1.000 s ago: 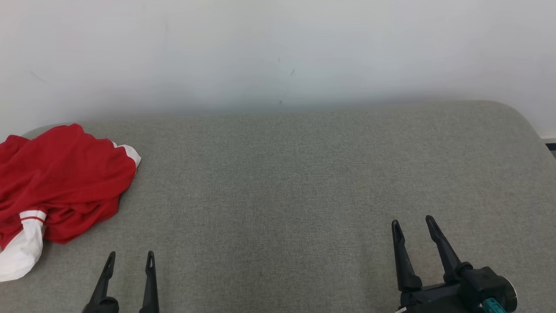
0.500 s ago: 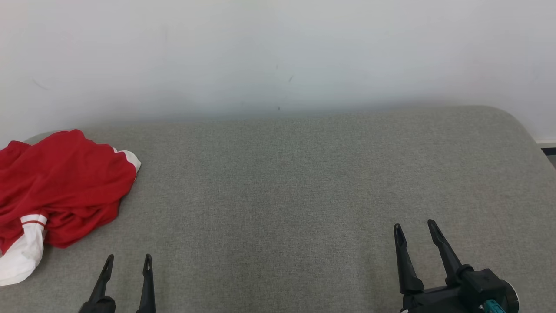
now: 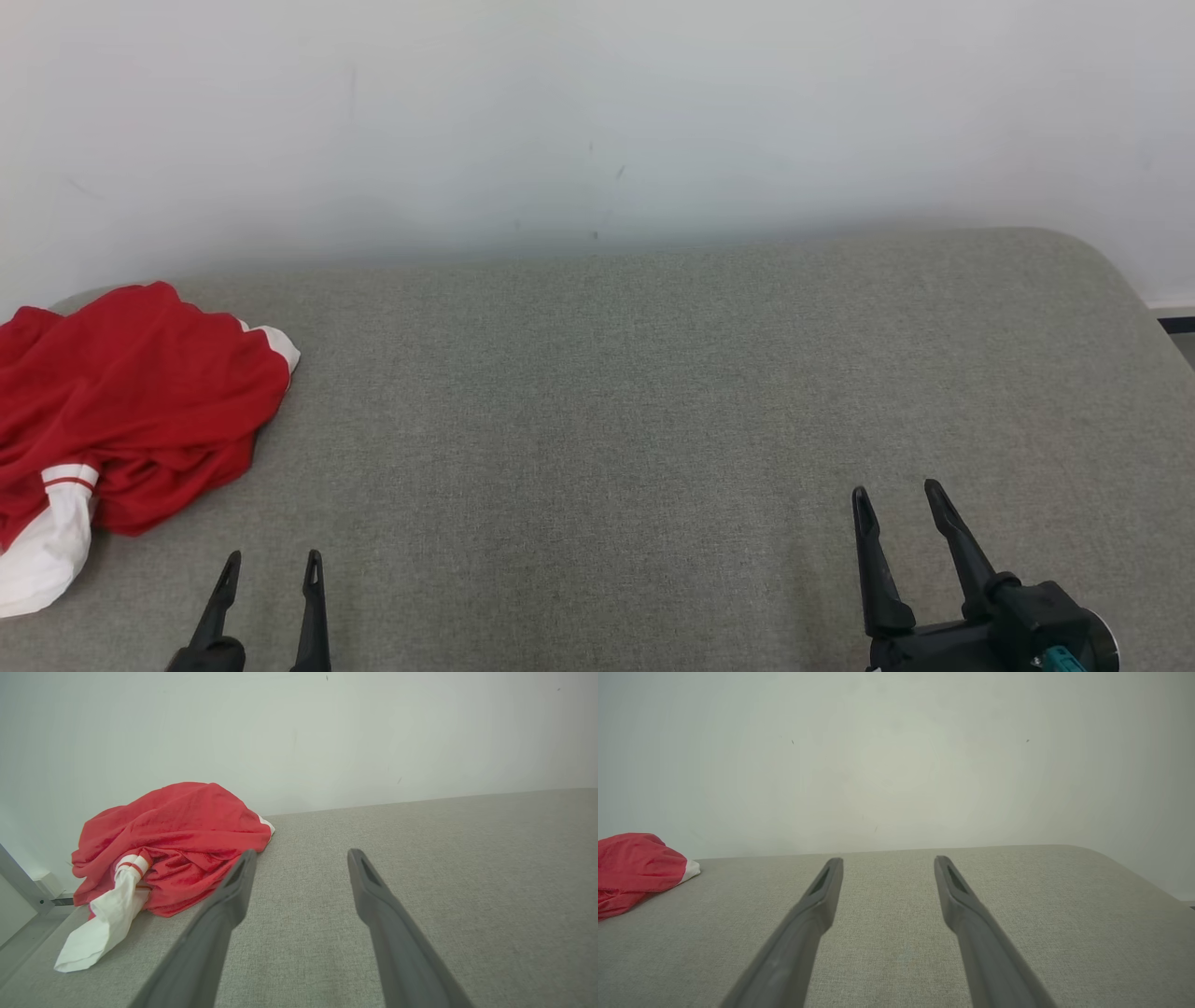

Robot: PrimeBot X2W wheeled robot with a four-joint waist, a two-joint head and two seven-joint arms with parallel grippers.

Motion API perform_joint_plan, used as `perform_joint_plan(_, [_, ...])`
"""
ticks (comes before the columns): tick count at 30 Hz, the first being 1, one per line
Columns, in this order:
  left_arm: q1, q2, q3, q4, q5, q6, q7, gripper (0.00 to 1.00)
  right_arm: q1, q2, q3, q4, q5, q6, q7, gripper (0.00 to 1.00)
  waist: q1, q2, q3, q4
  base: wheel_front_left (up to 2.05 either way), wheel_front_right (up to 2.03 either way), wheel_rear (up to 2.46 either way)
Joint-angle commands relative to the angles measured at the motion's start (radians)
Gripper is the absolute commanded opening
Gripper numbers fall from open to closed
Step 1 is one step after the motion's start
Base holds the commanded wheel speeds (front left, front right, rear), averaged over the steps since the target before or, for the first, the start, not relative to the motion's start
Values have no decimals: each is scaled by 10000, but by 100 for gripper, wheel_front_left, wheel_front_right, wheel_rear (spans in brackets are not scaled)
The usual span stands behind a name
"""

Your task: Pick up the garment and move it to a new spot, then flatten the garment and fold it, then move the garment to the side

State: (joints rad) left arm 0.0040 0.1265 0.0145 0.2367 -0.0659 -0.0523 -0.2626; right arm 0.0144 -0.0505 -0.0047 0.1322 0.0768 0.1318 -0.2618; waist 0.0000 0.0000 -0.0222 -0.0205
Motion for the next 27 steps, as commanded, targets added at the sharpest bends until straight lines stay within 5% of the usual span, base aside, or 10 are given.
perform_joint_plan(1, [-46,30,22,-7,-65,52,-35,100,72,5,-27,57,-10,-21,-50,100,0,0,-5,5,0,0,0])
perform_joint_plan(27, [-1,-13,78,-25,-191,58,-35,100,1,5,-87,253,107,-21,-49,100,0,0,26,115,0,0,0])
